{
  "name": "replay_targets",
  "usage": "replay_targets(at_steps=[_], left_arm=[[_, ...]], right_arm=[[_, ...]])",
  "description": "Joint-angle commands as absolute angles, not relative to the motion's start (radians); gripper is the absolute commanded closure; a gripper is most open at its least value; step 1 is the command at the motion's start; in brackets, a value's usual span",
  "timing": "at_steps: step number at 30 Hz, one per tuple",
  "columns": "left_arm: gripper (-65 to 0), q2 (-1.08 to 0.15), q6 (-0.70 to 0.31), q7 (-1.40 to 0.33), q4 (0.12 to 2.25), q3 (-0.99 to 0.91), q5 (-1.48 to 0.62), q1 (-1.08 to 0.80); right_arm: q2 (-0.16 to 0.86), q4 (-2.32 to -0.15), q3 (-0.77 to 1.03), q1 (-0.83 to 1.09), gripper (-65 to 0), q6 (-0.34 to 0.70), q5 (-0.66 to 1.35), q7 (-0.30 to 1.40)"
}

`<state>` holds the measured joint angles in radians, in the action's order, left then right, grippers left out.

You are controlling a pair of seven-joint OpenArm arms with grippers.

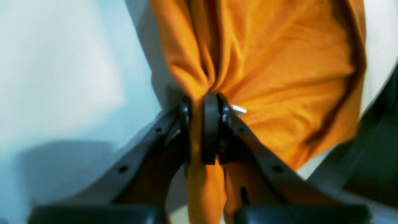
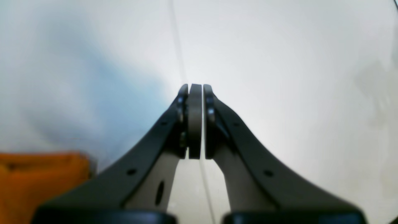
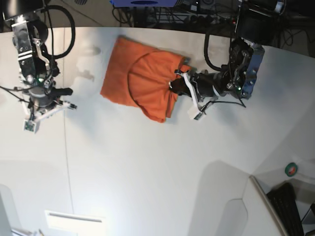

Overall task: Layout the t-shirt on the table in an organized manner, then fold the t-shirt properly
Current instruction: 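Grasp the bundle edge with the left gripper and pull it flat, then hold the bundle edge with the left gripper and tuck it under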

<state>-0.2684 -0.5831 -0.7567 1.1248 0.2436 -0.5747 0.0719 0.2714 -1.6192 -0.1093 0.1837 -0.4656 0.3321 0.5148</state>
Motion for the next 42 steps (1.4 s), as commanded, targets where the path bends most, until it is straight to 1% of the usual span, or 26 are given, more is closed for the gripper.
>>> replay_targets(at_steps=[1, 4, 7, 9, 12, 14, 15, 18, 23, 25, 27, 30, 34, 37, 42], left_arm=[[0.0, -0.305, -0.587, -0.776, 1.136, 0.315, -0.529, 0.125], [0.0, -0.364, -0.587, -0.773, 1.136, 0.596, -0.406, 0.249], [0.0, -0.372, -0.587, -0.756, 1.136, 0.820, -0.266, 0.361], [0.0, -0.369, -0.588, -0.685, 1.135, 0.923, -0.174, 0.415], [0.0, -0.349, -0.588, -0.579, 1.129, 1.029, -0.061, 0.478], [0.0, -0.329, -0.591, -0.555, 1.129, 1.073, -0.013, 0.507], [0.0, -0.312, -0.608, -0.555, 1.127, 1.090, 0.002, 0.521], [0.0, -0.275, -0.694, -0.553, 1.121, 1.102, 0.031, 0.538], [0.0, -0.208, -0.698, -0.552, 1.018, 1.102, 0.038, 0.552], [0.0, -0.185, -0.698, -0.549, 0.958, 1.101, 0.036, 0.552], [0.0, -0.159, -0.698, -0.547, 0.892, 1.101, 0.030, 0.562], [0.0, -0.130, -0.698, -0.490, 0.809, 1.099, 0.028, 0.572], [0.0, -0.117, -0.698, -0.473, 0.756, 1.026, 0.030, 0.572], [0.0, -0.113, -0.698, -0.476, 0.754, 0.990, 0.036, 0.572], [0.0, -0.114, -0.698, -0.475, 0.754, 0.984, 0.036, 0.572]], right_arm=[[0.278, -1.630, -0.094, 0.188, 0.0, -0.466, 0.321, 0.495], [0.282, -1.629, -0.094, 0.222, 0.0, -0.466, 0.318, 0.495], [0.278, -1.629, -0.093, 0.245, 0.0, -0.466, 0.318, 0.495], [0.268, -1.630, -0.093, 0.255, 0.0, -0.466, 0.318, 0.495], [0.248, -1.633, -0.093, 0.271, 0.0, -0.466, 0.317, 0.495], [0.243, -1.633, -0.093, 0.277, 0.0, -0.466, 0.317, 0.495], [0.243, -1.633, -0.093, 0.283, 0.0, -0.466, 0.317, 0.495], [0.242, -1.635, -0.093, 0.298, 0.0, -0.466, 0.317, 0.493], [0.242, -1.664, -0.096, 0.328, 0.0, -0.464, 0.320, 0.493], [0.243, -1.710, -0.147, 0.349, 0.0, -0.463, 0.321, 0.493], [0.251, -1.758, -0.234, 0.366, 0.0, -0.463, 0.318, 0.493], [0.252, -1.796, -0.371, 0.371, 0.0, -0.463, 0.317, 0.493], [0.252, -1.799, -0.521, 0.341, 0.0, -0.463, 0.317, 0.493], [0.252, -1.790, -0.562, 0.332, 0.0, -0.464, 0.317, 0.498], [0.252, -1.788, -0.599, 0.334, 0.0, -0.464, 0.317, 0.498]])
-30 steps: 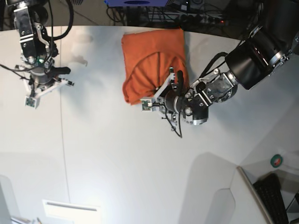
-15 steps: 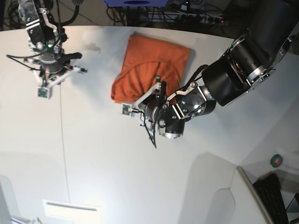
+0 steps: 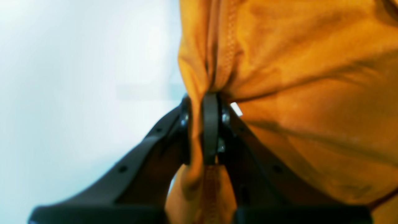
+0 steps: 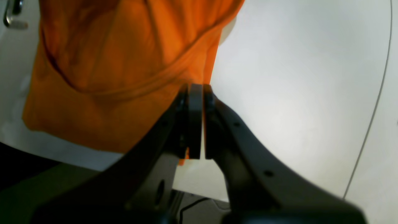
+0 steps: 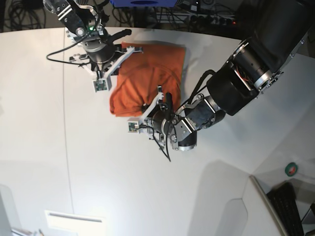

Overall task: Layout the t-shirt on the table in an organized manner, then fold the t-shirt properly
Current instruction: 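Hold the bundle edge with the left gripper and tuck it under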

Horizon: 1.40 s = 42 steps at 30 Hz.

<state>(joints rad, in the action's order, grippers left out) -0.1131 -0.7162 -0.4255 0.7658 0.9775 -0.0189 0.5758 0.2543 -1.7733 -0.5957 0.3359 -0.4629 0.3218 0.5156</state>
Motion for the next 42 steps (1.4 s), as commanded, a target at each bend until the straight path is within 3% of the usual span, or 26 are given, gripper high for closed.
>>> replay_targets(at_steps=[1, 9, 18, 27, 34, 42], left_arm=[[0.0, -0.114, -0.698, -0.475, 0.754, 0.984, 0.036, 0.572], [0.0, -0.108, -0.698, -0.478, 0.754, 0.983, 0.036, 0.572], [0.0, -0.110, -0.698, -0.479, 0.754, 0.983, 0.036, 0.572], [0.0, -0.110, -0.698, -0.479, 0.754, 0.981, 0.036, 0.572], [0.0, -0.108, -0.698, -0.479, 0.754, 0.981, 0.030, 0.570], [0.0, -0.087, -0.698, -0.481, 0.753, 0.980, 0.028, 0.561]], right_arm=[[0.252, -1.788, -0.607, 0.335, 0.0, -0.464, 0.317, 0.498], [0.252, -1.781, -0.691, 0.334, 0.0, -0.464, 0.317, 0.499], [0.225, -1.580, -0.696, 0.295, 0.0, -0.464, 0.318, 0.472], [0.266, -1.770, -0.694, 0.340, 0.0, -0.467, 0.318, 0.472], [0.231, -1.698, -0.704, 0.332, 0.0, -0.467, 0.317, 0.473], [0.259, -1.712, -0.530, 0.355, 0.0, -0.467, 0.321, 0.472]])
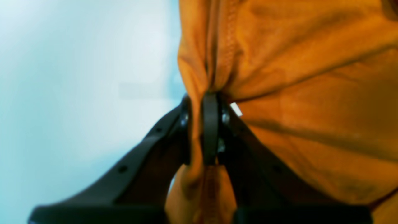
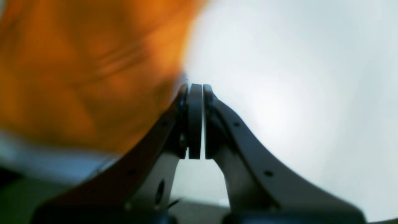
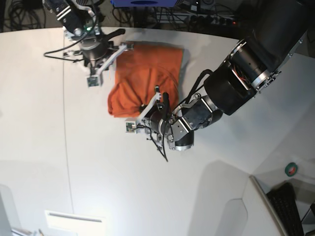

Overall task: Layout the t-shirt on the table in an organized manner, then fold the t-shirt properly
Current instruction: 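Hold the bundle edge with the left gripper and tuck it under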

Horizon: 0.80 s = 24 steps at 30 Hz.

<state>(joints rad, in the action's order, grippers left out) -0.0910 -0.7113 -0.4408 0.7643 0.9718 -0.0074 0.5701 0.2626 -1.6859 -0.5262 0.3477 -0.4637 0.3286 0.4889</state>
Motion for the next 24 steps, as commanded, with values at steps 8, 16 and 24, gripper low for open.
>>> replay_targets(at_steps=[8, 16, 24], left_arm=[[0.0, -0.048, -0.698, -0.481, 0.753, 0.980, 0.028, 0.555], [0.0, -0.038, -0.698, -0.481, 0.753, 0.980, 0.030, 0.559], [0.0, -0.022, -0.698, -0.481, 0.753, 0.980, 0.033, 0.558]], right_arm=[[0.259, -1.781, -0.272, 0.418, 0.0, -0.466, 0.321, 0.472], [0.260, -1.781, -0.222, 0.426, 0.0, -0.464, 0.321, 0.472], [0.259, -1.779, -0.217, 0.423, 0.0, -0.464, 0.321, 0.472]])
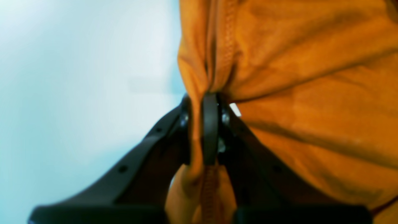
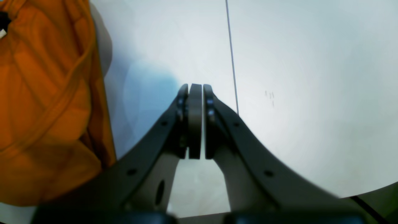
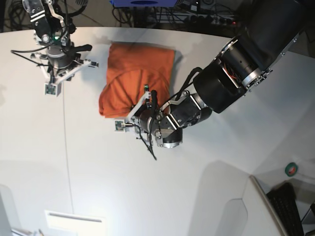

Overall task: Layout the t-shirt on the table in an organized manner, then fold the t-shirt properly
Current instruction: 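Hold the bundle edge with the left gripper and tuck it under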

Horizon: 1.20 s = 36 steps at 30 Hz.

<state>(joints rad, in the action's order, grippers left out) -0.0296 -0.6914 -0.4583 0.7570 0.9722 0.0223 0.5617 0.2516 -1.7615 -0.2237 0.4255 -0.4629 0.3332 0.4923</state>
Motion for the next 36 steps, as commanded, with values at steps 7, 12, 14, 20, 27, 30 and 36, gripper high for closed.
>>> replay_targets(at_steps=[7, 12, 14, 20, 27, 30, 36], left_arm=[[0.0, -0.002, -0.698, -0.526, 0.727, 0.980, 0.028, 0.558], [0.0, 0.010, -0.698, -0.524, 0.704, 0.980, 0.030, 0.565], [0.0, 0.010, -0.698, -0.524, 0.704, 0.980, 0.031, 0.565], [0.0, 0.012, -0.698, -0.524, 0.702, 0.980, 0.030, 0.565], [0.0, 0.012, -0.698, -0.527, 0.699, 0.980, 0.028, 0.558], [0.0, 0.012, -0.698, -0.529, 0.699, 0.983, 0.030, 0.559], [0.0, 0.008, -0.698, -0.529, 0.699, 0.981, 0.030, 0.564]], right_arm=[[0.259, -1.779, -0.217, 0.423, 0.0, -0.464, 0.321, 0.472], [0.259, -1.779, -0.217, 0.423, 0.0, -0.464, 0.321, 0.470], [0.259, -1.779, -0.217, 0.423, 0.0, -0.464, 0.321, 0.470], [0.259, -1.779, -0.217, 0.424, 0.0, -0.464, 0.321, 0.469], [0.257, -1.779, -0.217, 0.424, 0.0, -0.464, 0.321, 0.469], [0.255, -1.779, -0.217, 0.426, 0.0, -0.464, 0.321, 0.469], [0.254, -1.779, -0.217, 0.426, 0.0, -0.464, 0.321, 0.469]])
